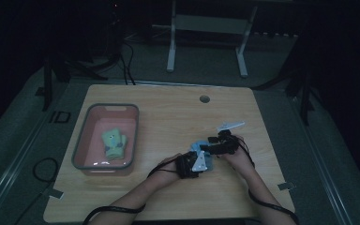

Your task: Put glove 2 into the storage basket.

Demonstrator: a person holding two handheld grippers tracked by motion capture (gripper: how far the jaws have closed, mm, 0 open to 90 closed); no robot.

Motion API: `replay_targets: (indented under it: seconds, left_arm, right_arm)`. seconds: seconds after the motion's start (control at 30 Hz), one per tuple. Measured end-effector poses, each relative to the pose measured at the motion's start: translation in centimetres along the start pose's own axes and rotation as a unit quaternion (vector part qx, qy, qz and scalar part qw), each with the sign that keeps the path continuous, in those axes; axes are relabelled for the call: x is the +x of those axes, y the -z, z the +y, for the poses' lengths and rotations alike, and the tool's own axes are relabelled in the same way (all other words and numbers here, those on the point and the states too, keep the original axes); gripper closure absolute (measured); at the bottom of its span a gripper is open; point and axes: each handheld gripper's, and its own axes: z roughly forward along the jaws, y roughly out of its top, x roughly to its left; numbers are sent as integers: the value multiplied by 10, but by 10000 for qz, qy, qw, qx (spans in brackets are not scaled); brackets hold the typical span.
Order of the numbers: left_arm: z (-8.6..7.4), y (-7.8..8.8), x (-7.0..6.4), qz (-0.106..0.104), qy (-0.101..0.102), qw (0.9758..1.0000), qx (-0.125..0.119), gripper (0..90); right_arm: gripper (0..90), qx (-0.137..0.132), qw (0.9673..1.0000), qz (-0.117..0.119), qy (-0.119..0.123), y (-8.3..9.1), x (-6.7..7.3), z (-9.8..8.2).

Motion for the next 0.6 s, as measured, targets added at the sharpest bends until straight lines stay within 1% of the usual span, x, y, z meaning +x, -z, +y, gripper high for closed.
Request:
replay_targets:
  seconds: [0.03, 0.13, 0.17, 0.2, 0.23, 0.27, 0.43, 0.5, 0.53, 0.6]
  left_arm:
    - [-2, 2, 2, -97, 140, 9999, -6, 739]
    - [-3, 2, 2, -109, 146, 9998, 4, 740]
    - [-3, 2, 3, -124, 184, 9998, 23, 740]
    - [-3, 2, 3, -131, 180, 9998, 24, 741]
    - [-3, 2, 3, -140, 187, 9997, 19, 741]
    - [-3, 2, 3, -158, 203, 9997, 6, 741]
    - [-4, 2, 4, -194, 189, 9996, 11, 741]
    - [-4, 2, 4, -219, 192, 9996, 20, 743]
    - [-3, 2, 4, -222, 176, 9996, 35, 743]
    - [-3, 2, 4, -216, 103, 9997, 67, 746]
  right_arm:
    - [343, 25, 10000, -6, 7, -1, 0, -2]
    - [343, 42, 10000, -35, 36, -2, 0, -3]
    - [343, 90, 9999, -71, 45, -3, -1, -5]
    - [327, 129, 9999, -99, 58, -5, -3, -10]
    - [324, 114, 9999, -102, 54, -5, -4, -12]
    - [326, 82, 9999, -59, -4, -4, -5, -15]
    - [340, 43, 10000, -20, 7, -4, -4, -16]
    - [391, 57, 10000, 45, 17, -6, -4, -15]
    - [402, 59, 9999, 83, -4, -6, -3, -14]
    - [513, 117, 9997, 205, 3, -9, -2, -12]
